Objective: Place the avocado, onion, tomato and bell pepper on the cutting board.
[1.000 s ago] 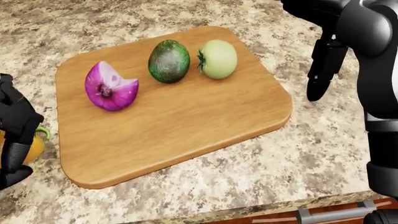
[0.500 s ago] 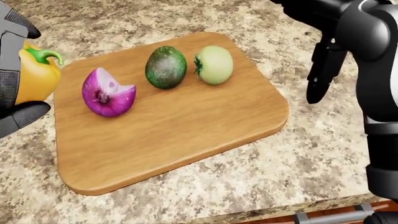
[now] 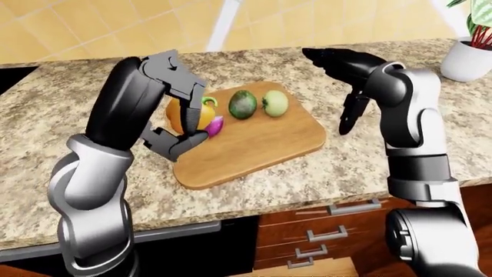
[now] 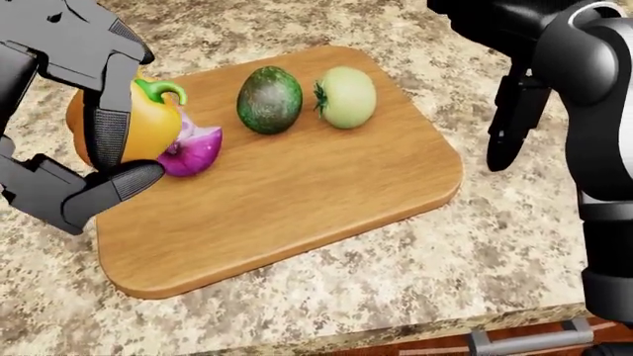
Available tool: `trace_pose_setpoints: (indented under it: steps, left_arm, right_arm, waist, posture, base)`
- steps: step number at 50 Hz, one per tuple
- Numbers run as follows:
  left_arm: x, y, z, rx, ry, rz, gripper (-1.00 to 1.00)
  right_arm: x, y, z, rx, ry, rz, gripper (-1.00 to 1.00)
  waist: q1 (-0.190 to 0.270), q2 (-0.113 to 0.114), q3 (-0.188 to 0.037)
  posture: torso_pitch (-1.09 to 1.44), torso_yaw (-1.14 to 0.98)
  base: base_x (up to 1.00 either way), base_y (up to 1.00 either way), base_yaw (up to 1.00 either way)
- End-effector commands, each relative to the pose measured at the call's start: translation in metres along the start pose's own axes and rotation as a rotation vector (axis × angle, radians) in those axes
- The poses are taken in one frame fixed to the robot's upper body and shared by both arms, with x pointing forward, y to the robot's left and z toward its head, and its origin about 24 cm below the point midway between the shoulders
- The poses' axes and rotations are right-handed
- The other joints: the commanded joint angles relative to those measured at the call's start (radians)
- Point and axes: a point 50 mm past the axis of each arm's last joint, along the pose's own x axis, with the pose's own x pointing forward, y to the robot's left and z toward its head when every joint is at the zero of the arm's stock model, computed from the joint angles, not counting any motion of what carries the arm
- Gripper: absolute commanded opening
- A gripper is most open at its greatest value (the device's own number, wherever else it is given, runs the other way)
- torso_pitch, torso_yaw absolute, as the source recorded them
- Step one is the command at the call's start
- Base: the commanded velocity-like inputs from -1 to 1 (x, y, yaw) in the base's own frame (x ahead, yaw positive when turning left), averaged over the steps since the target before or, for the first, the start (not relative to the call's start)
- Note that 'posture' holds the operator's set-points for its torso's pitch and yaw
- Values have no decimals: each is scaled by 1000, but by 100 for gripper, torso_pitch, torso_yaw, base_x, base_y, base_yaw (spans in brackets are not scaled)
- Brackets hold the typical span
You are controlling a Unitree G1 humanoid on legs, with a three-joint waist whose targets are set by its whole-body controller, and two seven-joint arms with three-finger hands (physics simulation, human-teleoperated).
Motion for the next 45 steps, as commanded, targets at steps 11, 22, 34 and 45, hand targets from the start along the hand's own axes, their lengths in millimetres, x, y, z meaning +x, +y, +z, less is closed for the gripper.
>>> trace_pose_setpoints:
  steps: [11, 22, 34, 45]
  left_arm:
    - [2, 2, 16, -3, -58, 42, -100]
    - [-1, -14, 16, -14, -64, 0, -100]
    - [0, -30, -4, -10, -14, -34, -100]
    - [-6, -36, -4, -13, -10, -56, -100]
  right_arm:
    - [-10, -24, 3, -19, -8, -98, 100]
    - [-13, -25, 2, -19, -3, -100, 100]
    - [-10, -18, 0, -14, -4, -90, 100]
    - [-8, -17, -1, -11, -2, -89, 100]
  waist:
    - [0, -3, -32]
    - [2, -6, -32]
    - [3, -7, -37]
    - [3, -8, -38]
  posture:
    - [0, 0]
    - [0, 0]
    - [0, 0]
    - [0, 0]
  base:
    - [0, 0, 0]
    - [0, 0, 0]
    - [0, 0, 0]
    - [0, 0, 0]
